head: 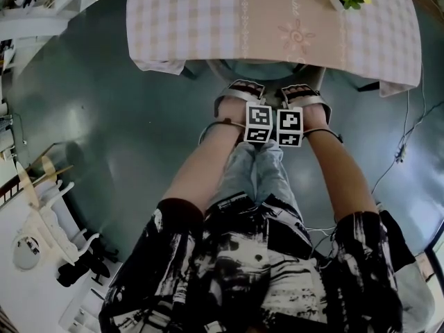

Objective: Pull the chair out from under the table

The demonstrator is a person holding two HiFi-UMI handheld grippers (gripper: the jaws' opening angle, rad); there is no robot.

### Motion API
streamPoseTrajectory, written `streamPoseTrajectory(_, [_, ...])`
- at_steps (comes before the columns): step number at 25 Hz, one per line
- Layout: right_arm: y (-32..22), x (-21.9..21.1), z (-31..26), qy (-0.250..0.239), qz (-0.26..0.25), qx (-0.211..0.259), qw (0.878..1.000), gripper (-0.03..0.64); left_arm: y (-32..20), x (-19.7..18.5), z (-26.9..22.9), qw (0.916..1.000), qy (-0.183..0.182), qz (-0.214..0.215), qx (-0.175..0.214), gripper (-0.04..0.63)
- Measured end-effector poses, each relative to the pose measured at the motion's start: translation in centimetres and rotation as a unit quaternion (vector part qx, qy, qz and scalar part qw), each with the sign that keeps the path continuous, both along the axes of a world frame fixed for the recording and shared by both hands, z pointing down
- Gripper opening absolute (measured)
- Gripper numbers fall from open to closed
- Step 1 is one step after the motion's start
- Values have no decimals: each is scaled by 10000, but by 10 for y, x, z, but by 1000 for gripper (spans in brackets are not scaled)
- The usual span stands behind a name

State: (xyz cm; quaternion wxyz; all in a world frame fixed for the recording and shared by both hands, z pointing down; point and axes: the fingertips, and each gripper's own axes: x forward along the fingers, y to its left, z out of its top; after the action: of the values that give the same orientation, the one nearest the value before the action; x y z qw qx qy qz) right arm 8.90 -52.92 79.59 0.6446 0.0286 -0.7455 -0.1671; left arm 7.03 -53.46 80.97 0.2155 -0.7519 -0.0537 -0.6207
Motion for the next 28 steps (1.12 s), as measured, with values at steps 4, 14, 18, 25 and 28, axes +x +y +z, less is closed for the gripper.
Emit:
streamPoseTrajectory(4, [14,-3,0,1,164,-27,9999,64,13,-4,1,9999,-11,105,6,98])
streamPoseTrajectory(14, [68,0,-6,-2,185,-169,9997,58,68,-1,-3,9999,-28,66,-144,97])
streamPoseTrajectory(18, [95,-2,-6,4,195,-184,9996,57,95,-3,-3,9998,-24,49,-165,97])
streamPoseTrajectory(25, [136,-12,-17,42,337,-170,9993,57,136,-13,-13,9998,-3,142,-164,97])
streamPoseTrajectory(28, [148,-11,-6,32,421,-195,9989,57,148,-12,-2,9996,-9,214,-182,97])
